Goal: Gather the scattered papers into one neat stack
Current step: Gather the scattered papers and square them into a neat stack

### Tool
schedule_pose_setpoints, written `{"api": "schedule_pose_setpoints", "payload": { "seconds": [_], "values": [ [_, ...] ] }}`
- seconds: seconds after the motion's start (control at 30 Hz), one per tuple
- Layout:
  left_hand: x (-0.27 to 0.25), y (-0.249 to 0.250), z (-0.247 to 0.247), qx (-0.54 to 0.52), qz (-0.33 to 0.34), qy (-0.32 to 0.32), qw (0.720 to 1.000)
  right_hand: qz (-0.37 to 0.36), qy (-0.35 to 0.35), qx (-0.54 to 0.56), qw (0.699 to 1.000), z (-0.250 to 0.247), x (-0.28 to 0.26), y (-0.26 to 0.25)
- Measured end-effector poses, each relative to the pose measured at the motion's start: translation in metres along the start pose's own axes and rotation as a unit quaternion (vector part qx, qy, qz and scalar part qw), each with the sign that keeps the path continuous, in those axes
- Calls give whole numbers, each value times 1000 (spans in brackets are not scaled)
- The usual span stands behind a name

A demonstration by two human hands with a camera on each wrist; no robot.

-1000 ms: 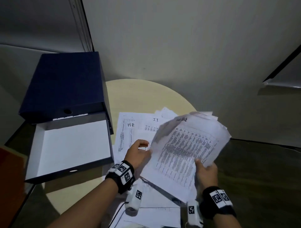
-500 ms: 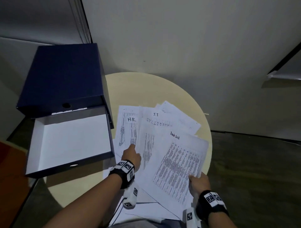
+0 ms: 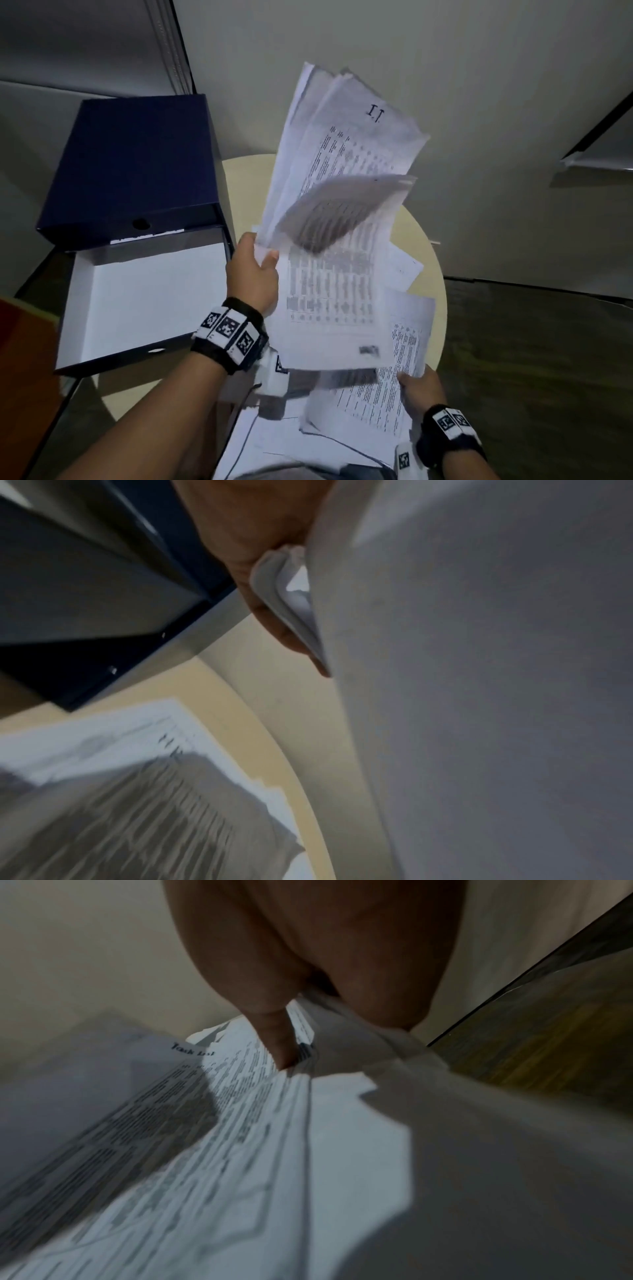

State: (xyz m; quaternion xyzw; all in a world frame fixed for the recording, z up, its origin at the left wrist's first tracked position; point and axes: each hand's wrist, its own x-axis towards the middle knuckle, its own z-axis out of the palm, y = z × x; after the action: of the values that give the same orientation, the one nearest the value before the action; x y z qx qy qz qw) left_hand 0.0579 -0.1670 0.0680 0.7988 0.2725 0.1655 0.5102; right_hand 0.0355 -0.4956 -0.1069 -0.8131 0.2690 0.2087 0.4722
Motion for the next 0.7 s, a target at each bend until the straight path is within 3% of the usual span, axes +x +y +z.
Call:
{"api": "schedule_pose_setpoints", "payload": {
  "seconds": [0.1,0.23,0.3,0.43,0.5,0.57,0.7],
  "values": [
    [-6,-32,12,18,-61,-73,995,-11,-42,53,998,-6,-8,-8],
    [-30,-62,28,29,-135,-110,984,102,-113,209,966,-2,2,2],
    [-41,-81,37,48,-185,-146,971,99,-128,267,950,-2,2,3],
    [-50,-107,49,68,-232,-242,940,29,-99,136,985,4,-5,-7],
    [-50,-112,51,125,-201,-295,926,-4,-65,100,993,7,-5,-5],
    [-46,-120,54,165,-158,-297,927,-14,-64,87,994,7,-5,-4],
    [-40,-130,53,183,-141,-266,936,-19,-81,53,995,9,-3,2]
  ]
}}
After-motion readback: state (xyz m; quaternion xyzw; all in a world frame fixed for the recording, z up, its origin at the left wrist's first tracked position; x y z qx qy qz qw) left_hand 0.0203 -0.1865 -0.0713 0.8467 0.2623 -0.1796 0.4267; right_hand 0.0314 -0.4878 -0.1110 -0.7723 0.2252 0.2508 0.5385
